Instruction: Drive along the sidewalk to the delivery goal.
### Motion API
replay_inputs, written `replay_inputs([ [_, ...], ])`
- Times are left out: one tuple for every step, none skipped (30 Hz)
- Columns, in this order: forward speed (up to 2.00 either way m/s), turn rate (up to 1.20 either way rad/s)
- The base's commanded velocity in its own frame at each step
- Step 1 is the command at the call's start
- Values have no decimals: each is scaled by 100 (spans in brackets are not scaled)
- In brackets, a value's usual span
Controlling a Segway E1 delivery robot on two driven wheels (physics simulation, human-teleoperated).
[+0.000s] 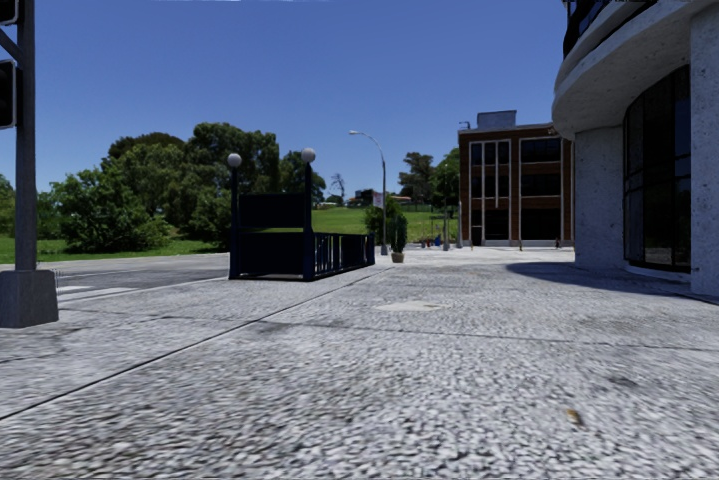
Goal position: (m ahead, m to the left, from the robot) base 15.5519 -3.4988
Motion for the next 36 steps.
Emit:
replay_inputs([
  [198,0],
  [198,0],
  [198,0],
  [198,0],
  [198,0],
  [198,0],
  [198,0],
  [198,0],
  [198,0],
  [198,0],
  [198,-2],
  [198,-2],
  [198,-2],
  [198,-6],
  [198,-13],
  [198,-21],
  [198,-21],
  [198,-23],
  [198,-23],
  [198,-24],
  [198,-24],
  [198,-24],
  [198,-24],
  [198,-24],
  [198,-24],
  [198,-24],
  [198,-24],
  [198,-24],
  [198,-24],
  [198,-24],
  [198,-24],
  [198,-25],
  [198,-25],
  [198,-25],
  [198,-25],
  [198,-25],
])
